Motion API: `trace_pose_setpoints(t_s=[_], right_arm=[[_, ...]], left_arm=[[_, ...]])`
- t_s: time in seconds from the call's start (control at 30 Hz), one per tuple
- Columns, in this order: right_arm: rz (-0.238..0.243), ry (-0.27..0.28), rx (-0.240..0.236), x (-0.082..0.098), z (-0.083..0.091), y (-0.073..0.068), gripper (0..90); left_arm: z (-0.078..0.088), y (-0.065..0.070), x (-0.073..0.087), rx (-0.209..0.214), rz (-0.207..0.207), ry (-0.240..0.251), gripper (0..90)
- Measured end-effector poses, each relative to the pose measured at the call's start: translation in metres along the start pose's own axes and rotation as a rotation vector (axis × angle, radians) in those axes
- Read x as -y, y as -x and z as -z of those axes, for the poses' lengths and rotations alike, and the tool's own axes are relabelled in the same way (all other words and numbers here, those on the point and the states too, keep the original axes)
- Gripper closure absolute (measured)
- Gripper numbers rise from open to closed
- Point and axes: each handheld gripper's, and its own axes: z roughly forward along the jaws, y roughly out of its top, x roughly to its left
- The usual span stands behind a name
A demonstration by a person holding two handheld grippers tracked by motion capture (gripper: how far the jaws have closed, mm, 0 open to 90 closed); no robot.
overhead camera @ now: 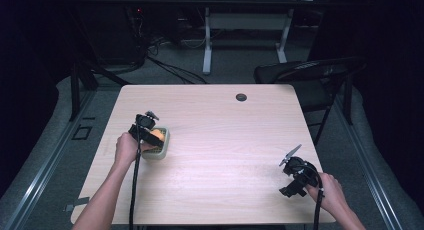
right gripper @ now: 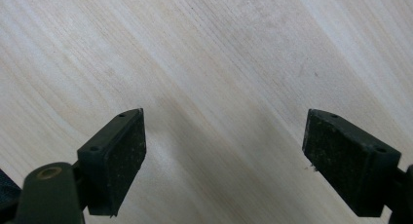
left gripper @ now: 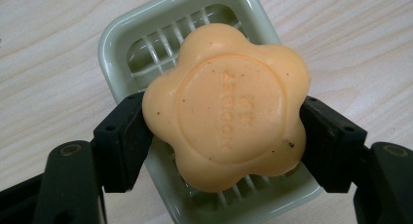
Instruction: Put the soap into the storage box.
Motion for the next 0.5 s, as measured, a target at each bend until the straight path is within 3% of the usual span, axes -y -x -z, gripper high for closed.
trace_pose_setpoints(t_s=[0.27,0.3,0.43,0.5], right_arm=[[0.004,-0.005,0.003,-0.0001,0.0004,0.0002,15.7],[-0.02,0.023,-0.005,0.0009,-0.0013,-0.0014,15.6],[-0.003,0.003,0.013,0.0005,0.0005,-0.0008,15.7],[-0.008,0.01,0.008,0.0005,0.0004,-0.0012,15.6]], left_arm=[[-0.0009,0.0036,-0.0007,-0.033,-0.004,-0.005,26.8],[-0.0009,0.0037,-0.0006,-0.035,-0.003,-0.005,26.7],[-0.0004,0.003,0.0,-0.033,-0.002,-0.007,26.3],[0.0001,0.0038,0.0002,-0.061,0.005,-0.002,23.2]])
